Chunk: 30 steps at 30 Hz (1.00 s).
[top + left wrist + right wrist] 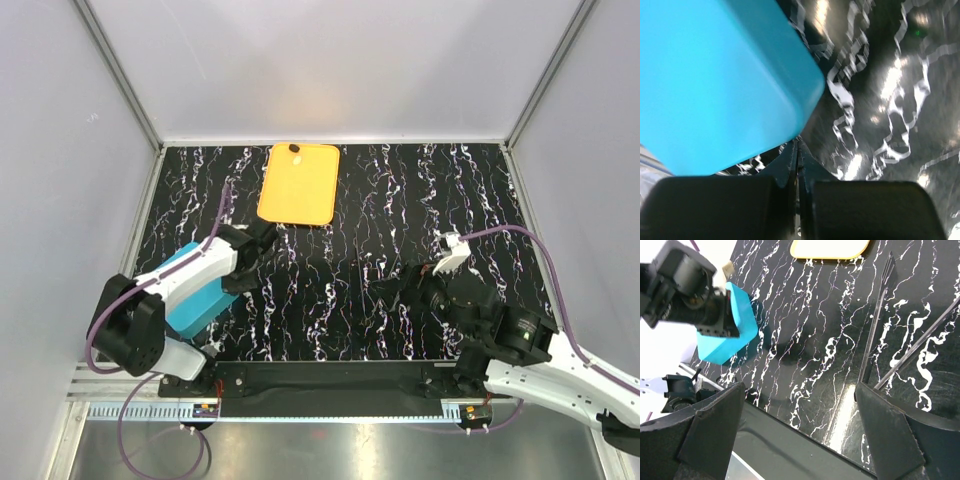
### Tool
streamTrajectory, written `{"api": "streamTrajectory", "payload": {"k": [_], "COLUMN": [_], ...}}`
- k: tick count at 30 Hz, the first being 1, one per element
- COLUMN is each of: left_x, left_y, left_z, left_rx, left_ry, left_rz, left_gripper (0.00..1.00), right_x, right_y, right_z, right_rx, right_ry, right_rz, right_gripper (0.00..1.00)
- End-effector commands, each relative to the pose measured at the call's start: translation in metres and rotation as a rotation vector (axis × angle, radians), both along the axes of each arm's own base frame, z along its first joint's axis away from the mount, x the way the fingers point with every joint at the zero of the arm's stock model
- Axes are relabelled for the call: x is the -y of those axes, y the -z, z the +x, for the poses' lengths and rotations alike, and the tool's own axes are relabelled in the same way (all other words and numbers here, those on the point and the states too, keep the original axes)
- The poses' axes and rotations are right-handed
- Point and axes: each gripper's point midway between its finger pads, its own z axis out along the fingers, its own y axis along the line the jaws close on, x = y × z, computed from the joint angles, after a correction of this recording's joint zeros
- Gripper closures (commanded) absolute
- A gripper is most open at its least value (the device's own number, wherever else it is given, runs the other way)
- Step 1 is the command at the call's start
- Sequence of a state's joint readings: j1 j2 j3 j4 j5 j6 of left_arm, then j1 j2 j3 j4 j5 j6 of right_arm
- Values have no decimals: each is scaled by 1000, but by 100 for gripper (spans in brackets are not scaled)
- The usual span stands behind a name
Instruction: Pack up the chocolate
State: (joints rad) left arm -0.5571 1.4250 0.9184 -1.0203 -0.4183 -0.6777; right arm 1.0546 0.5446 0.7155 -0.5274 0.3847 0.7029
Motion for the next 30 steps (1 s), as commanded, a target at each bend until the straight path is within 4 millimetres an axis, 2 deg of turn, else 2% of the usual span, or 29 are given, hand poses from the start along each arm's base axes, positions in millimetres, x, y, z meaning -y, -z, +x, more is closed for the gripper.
{"api": "streamTrajectory", "payload": {"k": [1,3,5,6,7,10,14,15,17,18,19,20,21,23,24,26,28,29,30], "left_x": [-19,-27,-24,-19,-10,35,97,107,117,113,112,115,116,117,120,117,118,118,120], "left_y": [-32,-39,-40,-47,-52,-85,-152,-177,-208,-227,-236,-251,-249,-262,-256,-258,-248,-253,-242], "left_z": [37,49,57,65,67,79,81,72,71,60,57,54,49,36,31,22,16,11,8], "left_rx": [144,174,170,188,192,285,473,533,653,724,767,828,836,888,872,891,880,910,890], "left_ry": [-47,-66,-53,-45,-25,129,347,402,453,475,483,511,527,574,594,608,619,636,650], "left_rz": [57,43,1,-24,-66,-215,-476,-569,-652,-694,-711,-753,-770,-822,-841,-860,-880,-901,-911], "left_gripper": [100,100,100,100,100,100,80,74,63,44,35,9,1,1,1,1,1,1,1], "right_x": [14,19,21,24,25,28,30,33,37,41,42,45,50,55,62,68,77,81,86], "right_y": [-11,-13,-16,-15,-15,-13,-15,-11,-14,-13,-20,-22,-21,-30,-29,-35,-39,-40,-43], "right_z": [3,3,2,2,1,2,5,6,8,9,9,10,10,10,9,8,7,7,7], "right_rx": [36,42,47,47,45,36,22,10,4,1,2,3,0,-7,-14,-12,4,11,26], "right_ry": [49,59,64,70,71,77,96,117,139,154,168,181,198,226,247,266,284,293,306], "right_rz": [4,14,21,18,16,-14,-65,-91,-101,-118,-100,-101,-112,-87,-97,-83,-84,-83,-71], "right_gripper": [0,0,0,0,0,0,0,0,0,0,0,0,0,0,0,0,0,0,0]}}
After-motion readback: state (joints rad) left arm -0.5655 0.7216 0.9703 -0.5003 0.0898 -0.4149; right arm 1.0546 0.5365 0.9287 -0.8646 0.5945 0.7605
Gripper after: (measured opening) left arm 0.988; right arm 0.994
